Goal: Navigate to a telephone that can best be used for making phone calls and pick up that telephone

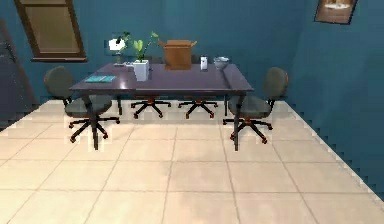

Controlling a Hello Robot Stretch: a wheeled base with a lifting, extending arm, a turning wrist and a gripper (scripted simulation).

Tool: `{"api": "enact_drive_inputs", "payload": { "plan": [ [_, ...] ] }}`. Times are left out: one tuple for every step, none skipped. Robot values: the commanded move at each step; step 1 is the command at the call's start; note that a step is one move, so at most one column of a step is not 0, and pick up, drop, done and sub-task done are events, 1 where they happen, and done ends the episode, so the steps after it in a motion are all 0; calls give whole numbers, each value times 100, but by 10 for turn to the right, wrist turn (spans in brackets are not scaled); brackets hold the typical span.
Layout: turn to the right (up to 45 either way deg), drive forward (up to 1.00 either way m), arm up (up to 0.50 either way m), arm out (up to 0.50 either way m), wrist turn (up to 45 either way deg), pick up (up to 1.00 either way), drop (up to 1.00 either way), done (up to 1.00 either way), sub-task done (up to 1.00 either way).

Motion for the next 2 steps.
{"api": "enact_drive_inputs", "payload": {
  "plan": [
    [0,10,0,0,0,0,0,0,0],
    [-450,0,0,0,0,0,0,0,0]
  ]
}}
